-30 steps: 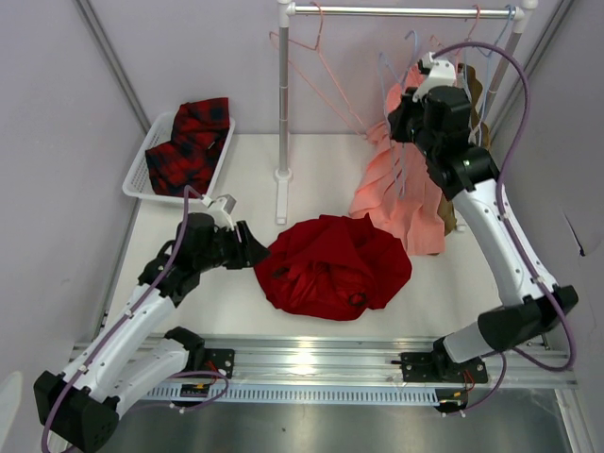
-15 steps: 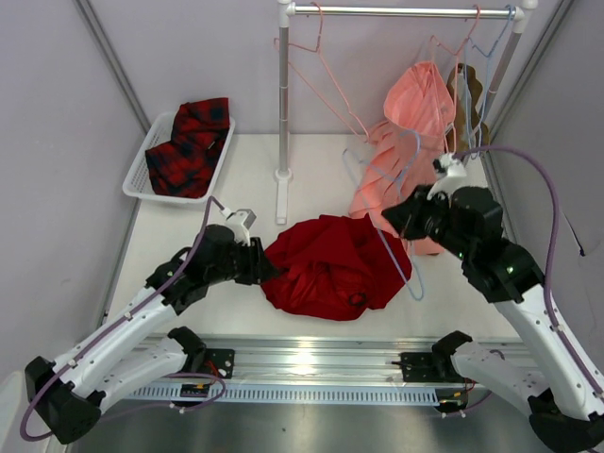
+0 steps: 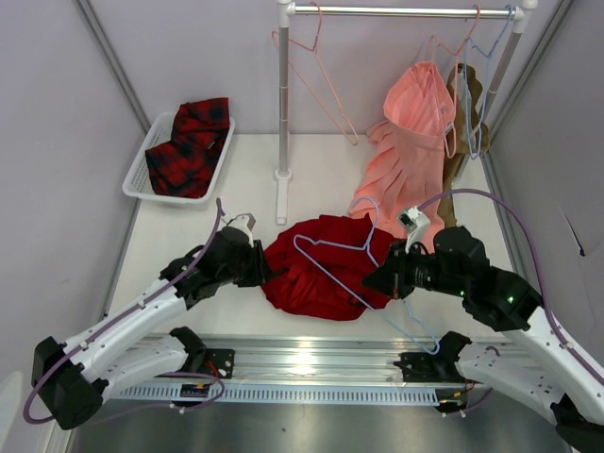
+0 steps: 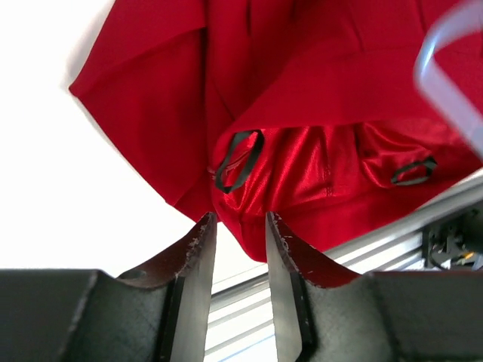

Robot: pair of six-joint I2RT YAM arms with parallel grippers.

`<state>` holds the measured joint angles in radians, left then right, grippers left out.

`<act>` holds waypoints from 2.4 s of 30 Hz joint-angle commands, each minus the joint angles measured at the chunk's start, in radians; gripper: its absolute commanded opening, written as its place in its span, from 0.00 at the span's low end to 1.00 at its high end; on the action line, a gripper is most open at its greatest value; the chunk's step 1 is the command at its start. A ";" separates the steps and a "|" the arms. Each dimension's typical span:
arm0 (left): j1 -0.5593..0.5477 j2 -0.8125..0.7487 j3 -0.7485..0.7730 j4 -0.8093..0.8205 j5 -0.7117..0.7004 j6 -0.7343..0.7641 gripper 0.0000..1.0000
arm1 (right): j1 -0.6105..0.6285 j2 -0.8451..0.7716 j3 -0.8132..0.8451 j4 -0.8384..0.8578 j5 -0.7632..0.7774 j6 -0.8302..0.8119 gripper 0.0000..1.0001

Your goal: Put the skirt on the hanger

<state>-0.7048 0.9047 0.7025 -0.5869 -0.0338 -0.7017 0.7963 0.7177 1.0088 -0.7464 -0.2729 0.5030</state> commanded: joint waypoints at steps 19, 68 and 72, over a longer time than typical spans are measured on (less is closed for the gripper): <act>-0.015 0.126 0.023 0.081 -0.029 -0.119 0.35 | 0.011 0.023 -0.113 0.012 -0.135 -0.080 0.00; -0.039 0.238 0.152 0.082 -0.034 0.054 0.00 | 0.012 0.042 -0.147 0.056 -0.097 -0.119 0.00; -0.044 0.253 0.160 0.084 -0.032 0.068 0.00 | 0.012 0.055 -0.144 0.065 -0.104 -0.132 0.00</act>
<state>-0.7376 1.1469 0.8143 -0.5285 -0.0746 -0.6716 0.8040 0.7673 0.8642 -0.7269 -0.3775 0.3973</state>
